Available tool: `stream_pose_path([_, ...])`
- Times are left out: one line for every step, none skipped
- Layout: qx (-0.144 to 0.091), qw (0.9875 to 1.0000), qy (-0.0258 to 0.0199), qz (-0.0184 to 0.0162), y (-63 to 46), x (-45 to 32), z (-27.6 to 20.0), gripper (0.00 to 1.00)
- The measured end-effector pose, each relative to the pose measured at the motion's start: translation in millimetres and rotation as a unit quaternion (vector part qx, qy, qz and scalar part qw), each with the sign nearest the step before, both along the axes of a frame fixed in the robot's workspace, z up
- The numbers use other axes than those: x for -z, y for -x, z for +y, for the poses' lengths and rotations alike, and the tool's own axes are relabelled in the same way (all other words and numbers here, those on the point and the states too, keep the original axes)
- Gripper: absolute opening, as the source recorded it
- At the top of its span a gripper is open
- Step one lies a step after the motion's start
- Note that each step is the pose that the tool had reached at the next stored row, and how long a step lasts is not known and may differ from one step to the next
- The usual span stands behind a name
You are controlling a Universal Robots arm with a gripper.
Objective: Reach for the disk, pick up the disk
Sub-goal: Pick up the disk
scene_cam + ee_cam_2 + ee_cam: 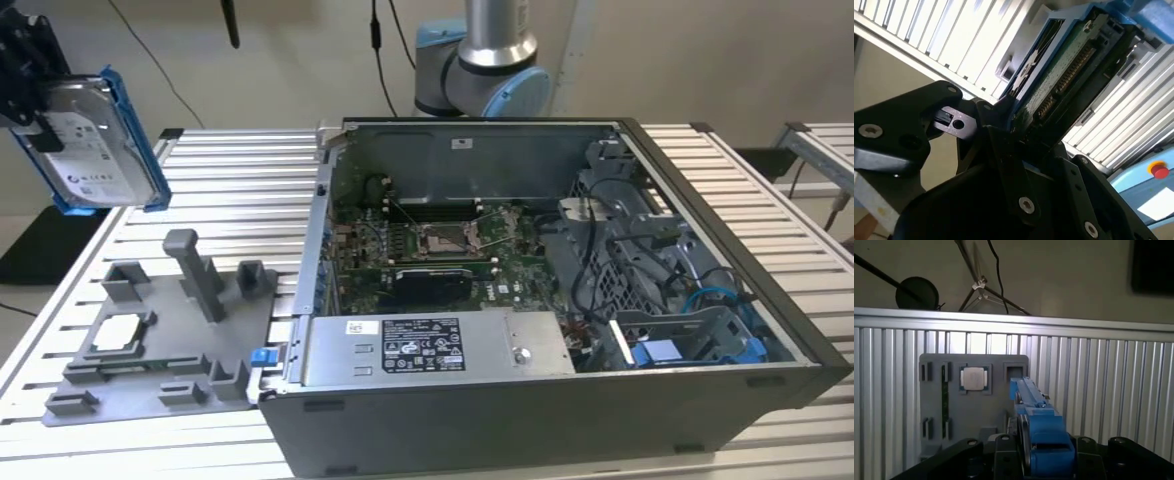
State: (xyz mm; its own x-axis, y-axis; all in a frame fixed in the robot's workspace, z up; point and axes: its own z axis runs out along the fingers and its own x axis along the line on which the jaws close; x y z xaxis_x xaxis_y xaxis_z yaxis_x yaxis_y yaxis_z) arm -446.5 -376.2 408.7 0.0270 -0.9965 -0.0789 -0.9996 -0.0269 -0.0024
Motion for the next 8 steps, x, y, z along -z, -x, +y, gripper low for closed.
stream_pose_path([0.0, 1.0, -0.0001, 0.0, 0.0, -2.9, 0.0, 0.0])
stream_pose_path([0.0, 1.0, -0.0003, -0.0001, 0.0, -6.0, 0.0, 0.0])
stream_pose_path([0.0, 1.0, -0.0004, 0.0, 0.0, -9.2, 0.0, 0.0])
stream_pose_path([0.0, 1.0, -0.0006, -0.0001, 0.0, -12.5, 0.0, 0.0])
stream_pose_path([0.0, 1.0, -0.0007, -0.0002, 0.0, -15.9, 0.0, 0.0])
stream_pose_path([0.0, 1.0, -0.0007, -0.0004, 0.0, -19.7, 0.0, 0.0])
stream_pose_path([0.0, 1.0, -0.0008, -0.0005, 0.0, -23.4, 0.0, 0.0])
stream_pose_path([0.0, 1.0, -0.0009, -0.0007, 0.0, -27.2, 0.0, 0.0])
